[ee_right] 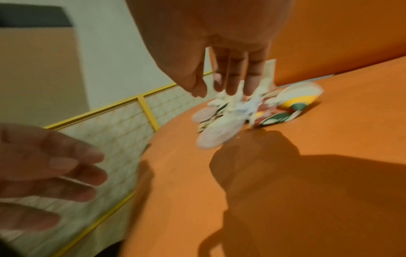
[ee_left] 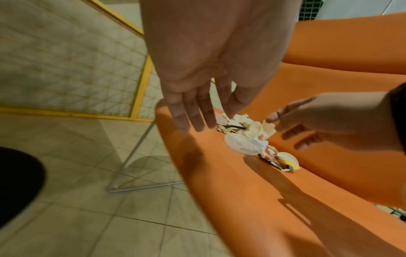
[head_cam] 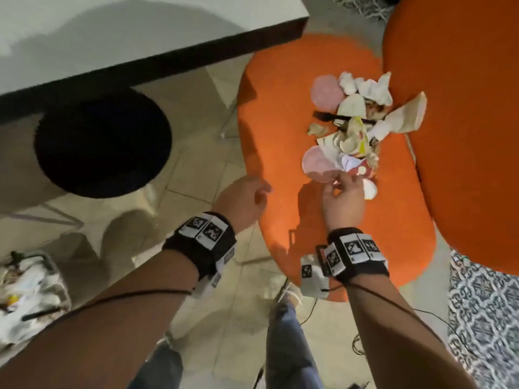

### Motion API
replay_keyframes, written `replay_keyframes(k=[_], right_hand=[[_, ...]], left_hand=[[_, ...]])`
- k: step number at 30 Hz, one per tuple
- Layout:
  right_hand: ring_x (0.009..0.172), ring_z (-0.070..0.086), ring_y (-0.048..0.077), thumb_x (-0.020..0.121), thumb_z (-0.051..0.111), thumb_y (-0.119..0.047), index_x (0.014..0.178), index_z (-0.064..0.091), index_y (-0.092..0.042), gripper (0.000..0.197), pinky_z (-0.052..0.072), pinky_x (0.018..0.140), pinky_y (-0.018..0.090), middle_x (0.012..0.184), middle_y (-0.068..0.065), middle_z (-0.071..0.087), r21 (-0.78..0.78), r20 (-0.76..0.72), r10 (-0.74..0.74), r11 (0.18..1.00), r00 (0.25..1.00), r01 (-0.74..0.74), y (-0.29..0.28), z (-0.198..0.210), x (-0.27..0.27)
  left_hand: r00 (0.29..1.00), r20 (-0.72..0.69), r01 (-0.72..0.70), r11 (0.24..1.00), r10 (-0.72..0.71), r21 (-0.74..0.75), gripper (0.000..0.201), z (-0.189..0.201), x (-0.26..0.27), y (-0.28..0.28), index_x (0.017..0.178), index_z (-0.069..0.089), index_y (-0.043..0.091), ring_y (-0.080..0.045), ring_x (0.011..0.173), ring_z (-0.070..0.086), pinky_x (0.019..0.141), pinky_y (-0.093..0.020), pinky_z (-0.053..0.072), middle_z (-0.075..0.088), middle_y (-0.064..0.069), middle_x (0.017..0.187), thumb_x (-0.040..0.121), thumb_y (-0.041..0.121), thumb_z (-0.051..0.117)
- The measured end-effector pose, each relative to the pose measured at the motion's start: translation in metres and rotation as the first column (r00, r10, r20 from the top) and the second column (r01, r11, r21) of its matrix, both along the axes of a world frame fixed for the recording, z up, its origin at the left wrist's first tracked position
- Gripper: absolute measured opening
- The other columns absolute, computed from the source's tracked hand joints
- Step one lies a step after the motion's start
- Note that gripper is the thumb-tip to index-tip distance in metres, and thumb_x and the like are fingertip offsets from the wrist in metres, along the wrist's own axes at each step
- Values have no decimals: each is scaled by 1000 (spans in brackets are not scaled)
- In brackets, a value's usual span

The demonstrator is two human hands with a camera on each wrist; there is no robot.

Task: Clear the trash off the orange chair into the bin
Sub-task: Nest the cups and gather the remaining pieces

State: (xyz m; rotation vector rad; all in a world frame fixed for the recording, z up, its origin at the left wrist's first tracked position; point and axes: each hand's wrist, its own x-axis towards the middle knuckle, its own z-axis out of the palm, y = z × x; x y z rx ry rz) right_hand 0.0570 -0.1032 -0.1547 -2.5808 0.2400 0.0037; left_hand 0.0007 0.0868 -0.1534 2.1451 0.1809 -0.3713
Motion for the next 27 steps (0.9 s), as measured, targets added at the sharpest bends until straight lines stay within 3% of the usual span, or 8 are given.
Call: replay_keyframes(k=[3,6,10,13,18,22,25,27], right_hand=[[115,48,38,79,71,-38,133,47,-9,66,40,96,38,128,22,45,-50,-103,-163,986,981,159,-67,-5,31],[119,45,40,68,75,-56,142,30,-21,93,43,99,45,131,18,38,-76,-286,-120,992,951,102,-103,-13,58],[123,43,42,65,75,-61,146,21,-22,105,45,97,49,139,17,35,-59,-466,20,997,884,-53,-117,-24,97],[122,49,37,72,74,-52,147,20,-14,100,49,95,46,141,16,43,26,-544,80,997,835,-79,-126,-32,116],[119,53,30,77,73,-43,138,36,-11,79,44,86,31,134,11,51,72,-537,58,997,841,-22,-145,-32,119],[103,61,28,68,80,-37,121,47,-17,65,54,85,41,116,7,59,213,-506,4,970,862,120,-152,-38,115],[97,62,20,70,81,-23,117,51,-16,56,49,78,32,108,1,64,324,-518,10,928,855,185,-162,-36,113],[98,59,16,71,79,-14,122,50,-15,59,45,79,29,108,-2,62,381,-518,14,899,855,216,-166,-28,113]], left_hand=[[992,-22,-126,989,128,77,34,-1,44,-57,118,57,20,-23,104,56,91,-33,47,52,-5,122,87,32,60],[963,-100,-235,963,249,133,58,-8,90,-102,131,44,18,-27,117,48,97,-40,43,42,-8,133,82,42,63],[973,-166,-84,914,162,398,57,-15,138,-138,134,42,15,-35,131,32,109,-44,29,33,-16,144,85,37,61],[948,-149,-213,906,283,366,62,-22,157,-149,135,40,12,-36,126,41,105,-44,36,41,-19,138,81,26,66],[942,-233,-180,951,241,252,75,-31,167,-144,126,48,9,-29,107,59,82,-33,48,60,-9,118,63,35,80],[939,-225,-216,955,260,201,66,-29,160,-132,115,51,5,-31,105,59,80,-32,45,61,-13,112,63,33,80],[929,-134,-315,927,345,202,56,-17,154,-130,114,50,9,-26,96,59,74,-29,45,62,-8,101,69,24,80],[920,-104,-377,926,377,21,52,-7,157,-128,106,48,14,-17,82,60,63,-23,47,61,2,87,68,24,82]])
